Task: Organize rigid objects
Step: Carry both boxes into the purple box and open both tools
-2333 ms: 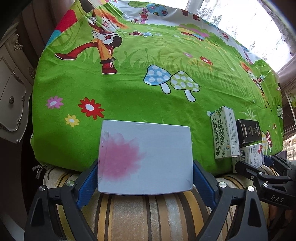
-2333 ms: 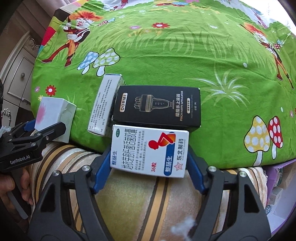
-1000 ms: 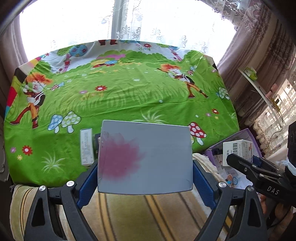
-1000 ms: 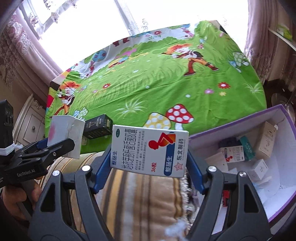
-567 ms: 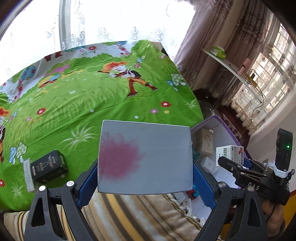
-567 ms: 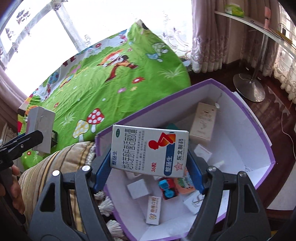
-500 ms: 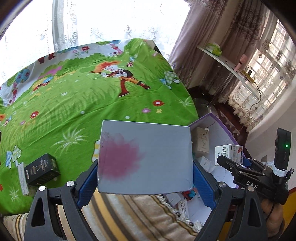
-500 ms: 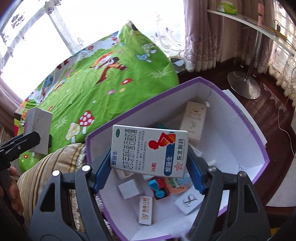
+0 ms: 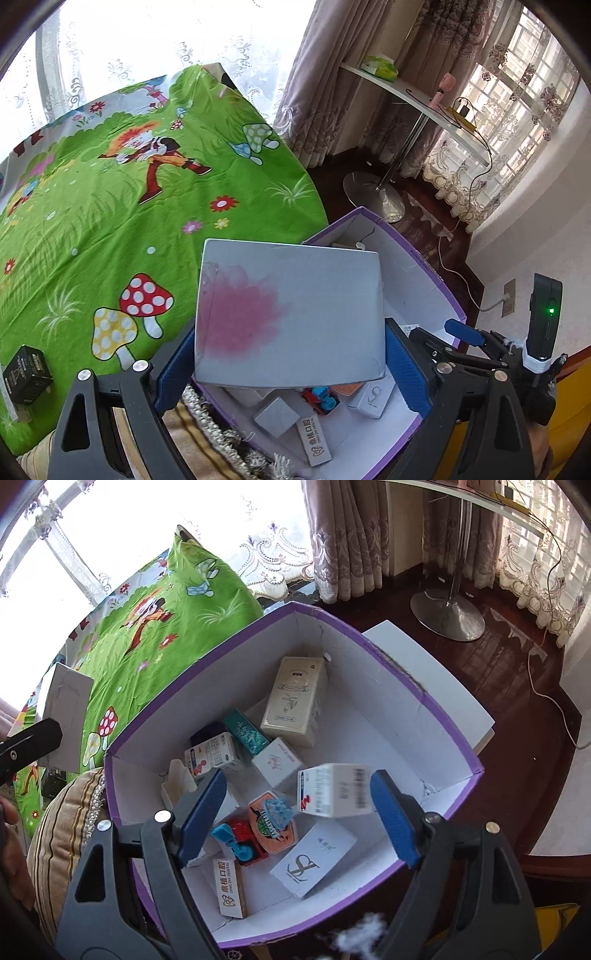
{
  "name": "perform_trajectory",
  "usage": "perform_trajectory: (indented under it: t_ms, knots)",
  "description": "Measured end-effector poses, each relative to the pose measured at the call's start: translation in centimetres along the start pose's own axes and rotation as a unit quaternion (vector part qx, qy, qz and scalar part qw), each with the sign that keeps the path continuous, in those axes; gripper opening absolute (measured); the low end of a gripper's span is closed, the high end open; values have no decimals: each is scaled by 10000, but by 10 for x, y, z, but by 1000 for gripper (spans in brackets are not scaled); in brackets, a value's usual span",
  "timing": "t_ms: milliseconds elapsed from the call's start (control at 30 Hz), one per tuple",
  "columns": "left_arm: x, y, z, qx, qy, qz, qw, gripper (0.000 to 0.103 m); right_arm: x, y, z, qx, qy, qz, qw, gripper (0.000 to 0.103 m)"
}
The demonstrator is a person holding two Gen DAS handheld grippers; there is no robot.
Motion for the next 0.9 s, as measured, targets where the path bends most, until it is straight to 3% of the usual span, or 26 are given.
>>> perform_trajectory:
  t_ms: [367,633,700,900]
  knots:
    - [-17,-11,-74,522,-499,67,9974,93,-14,61,-47,392,-375,-707,9960,87]
    - [-29,-12,-127,852,-875,-50,9925,97,-15,77,-70,513,-554,-865,9934,88]
    - [-30,-11,-133,909,-905,-88,9917,103,-15,77,-72,512,-572,-866,9933,88]
    - [-33,-4,-129,916,-995,-498,9896,103,-14,74,-72,479,-564,-814,9939,88]
Point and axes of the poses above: each gripper's, at about its wrist camera, not at the fingertips, and y roughly against the way its jaws point, z to its left, x to its underside, the point moved 6 cm from there along -y, roughly the way its jaws point, and after that the axes turned 12 degrees about -x, right-handed, at the moved point
